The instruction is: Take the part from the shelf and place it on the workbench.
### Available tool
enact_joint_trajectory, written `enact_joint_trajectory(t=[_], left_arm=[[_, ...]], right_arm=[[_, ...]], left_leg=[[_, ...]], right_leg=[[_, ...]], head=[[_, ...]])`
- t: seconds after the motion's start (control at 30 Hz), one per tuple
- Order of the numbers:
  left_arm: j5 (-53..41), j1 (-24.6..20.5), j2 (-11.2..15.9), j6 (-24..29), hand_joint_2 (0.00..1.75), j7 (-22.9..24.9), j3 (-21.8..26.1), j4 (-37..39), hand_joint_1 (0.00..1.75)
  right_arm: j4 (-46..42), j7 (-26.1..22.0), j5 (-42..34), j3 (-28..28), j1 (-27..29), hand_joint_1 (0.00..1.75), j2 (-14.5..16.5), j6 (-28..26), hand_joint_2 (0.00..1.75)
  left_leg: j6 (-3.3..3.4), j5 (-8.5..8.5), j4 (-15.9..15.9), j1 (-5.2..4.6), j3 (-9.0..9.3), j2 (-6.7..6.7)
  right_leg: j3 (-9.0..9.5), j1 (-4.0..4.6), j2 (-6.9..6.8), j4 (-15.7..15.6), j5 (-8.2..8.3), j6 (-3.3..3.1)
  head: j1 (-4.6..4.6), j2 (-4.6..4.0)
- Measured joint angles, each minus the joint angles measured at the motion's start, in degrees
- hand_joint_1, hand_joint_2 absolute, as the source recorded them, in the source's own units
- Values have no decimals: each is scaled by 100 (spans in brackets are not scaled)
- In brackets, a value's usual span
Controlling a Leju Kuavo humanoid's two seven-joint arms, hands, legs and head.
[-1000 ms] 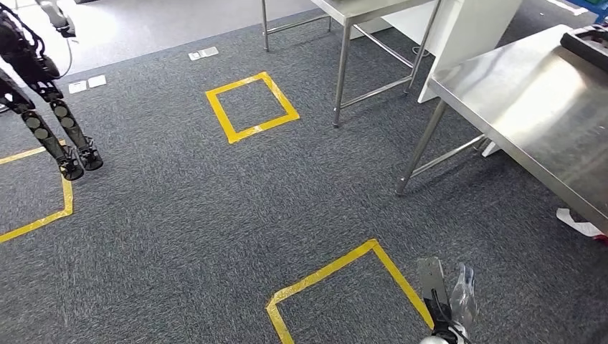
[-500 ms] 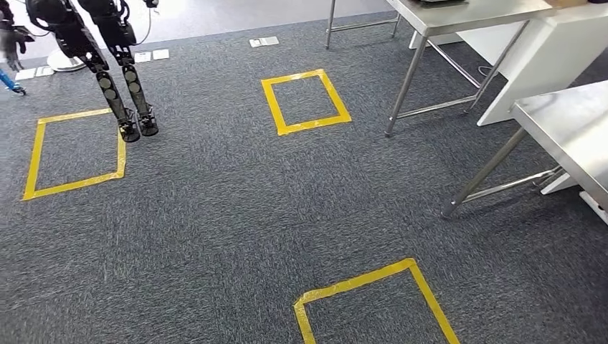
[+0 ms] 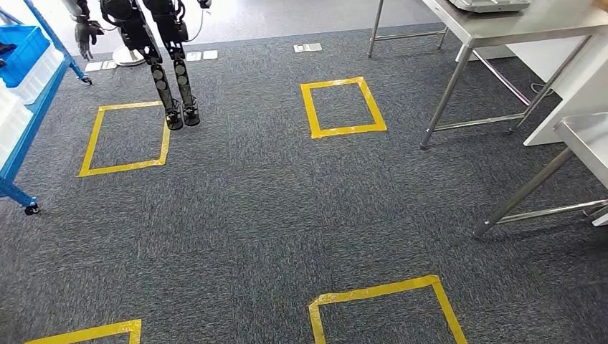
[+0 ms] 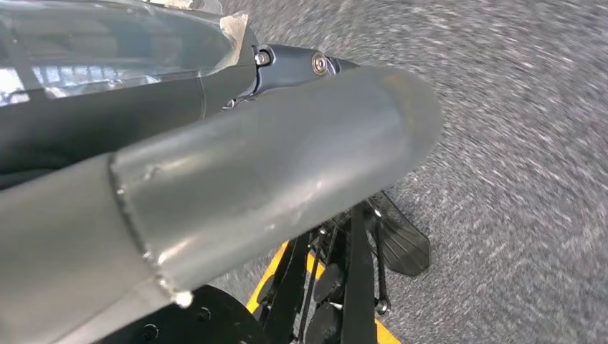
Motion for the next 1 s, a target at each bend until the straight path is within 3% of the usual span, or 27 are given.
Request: enact_joint_trajectory(t=[0.03,0.1,0.17,0.2,0.27,0.33,0.37,0.43,0.5,0.53,0.57,0.63,0.7,0.8,0.83,0.9,0.97,1.0], left_arm=[[1,6,2,0,0,-4,-5,0,0],[0,10,5,-2,0,-21,-11,0,0],[-11,1,2,-10,0,-45,-32,1,0],[-27,-1,-1,-15,0,-56,-46,2,0],[-74,5,0,-24,0,-78,-72,2,0],[-112,8,2,-48,0,-94,-101,2,0],[-129,4,3,-68,0,-100,-121,2,0],[-177,-6,7,-109,0,-109,-164,2,0],[-260,-1,10,-131,0,-110,-214,2,0],[-311,4,11,-131,0,-110,-250,2,0],[-359,8,11,-132,0,-112,-286,2,0],[-426,7,14,-138,0,-114,-365,2,0],[-462,7,20,-148,0,-116,-422,2,0],[-518,29,26,-172,0,-116,-475,2,0],[-536,35,28,-178,0,-116,-487,2,0],[-578,32,32,-184,0,-112,-521,2,0],[-629,18,32,-182,0,-107,-571,2,0],[-648,13,32,-179,0,-109,-597,3,0]], right_arm=[[4,0,11,-21,1,0,7,0,0],[8,1,94,-40,-4,0,22,0,0],[16,7,243,-42,-14,0,29,0,0],[22,12,304,-41,-26,0,28,0,0],[33,32,365,-40,-53,0,27,0,0],[38,50,367,-41,-63,0,25,-1,0],[41,57,374,-41,-56,0,25,-2,0],[54,91,465,-37,-25,0,21,-2,0],[78,170,657,-12,8,0,14,-1,0],[91,220,760,13,18,0,9,2,0],[101,263,847,42,22,0,3,4,0],[116,323,950,100,22,0,-13,9,0],[133,349,974,136,19,0,-23,10,0],[142,368,934,143,14,0,-29,9,0],[142,372,908,142,14,0,-31,8,0],[142,369,805,130,23,0,-34,3,0],[140,332,696,89,60,0,-39,-1,0],[138,304,667,59,82,0,-45,-1,0]], left_leg=[[-23,71,-136,22,128,35],[-56,337,-902,58,641,202],[-7,486,-1506,45,1019,343],[41,493,-1610,22,1072,361],[148,513,-1638,-19,1058,263],[247,566,-1701,-16,1056,170],[293,595,-1732,-3,1053,121],[338,624,-1743,0,1020,5],[345,634,-1741,-8,1002,-138],[342,638,-1739,-9,1004,-209],[333,644,-1737,-9,1008,-283],[295,653,-1724,-14,1010,-422],[233,665,-1719,-25,999,-524],[148,686,-1726,-6,969,-581],[131,670,-1704,1,951,-535],[113,476,-1459,-1,844,-275],[94,73,-770,-11,548,-51],[87,-107,-374,-11,377,-12]], right_leg=[[-3,-8,-67,2,-1,3],[27,-16,-178,15,-16,27],[46,16,-262,39,-43,86],[57,34,-299,45,-51,124],[71,47,-365,40,-55,198],[12,20,-201,182,-164,241],[-91,1,-54,400,-292,240],[-459,-41,192,1153,-628,215],[-734,-64,245,1703,-779,257],[-723,-74,253,1664,-713,304],[-600,-91,273,1389,-558,361],[-237,-131,418,563,-202,441],[-66,-123,513,124,-37,421],[-46,-111,405,99,7,308],[-33,-130,367,90,26,276],[-32,-148,293,78,56,203],[-48,-105,178,79,61,150],[-54,-85,107,80,58,137]], head=[[-2,0],[-5,0],[3,0],[14,0],[35,0],[38,0],[48,0],[68,0],[74,0],[75,0],[75,0],[78,0],[74,0],[66,0],[63,0],[33,0],[5,0],[-1,0]])
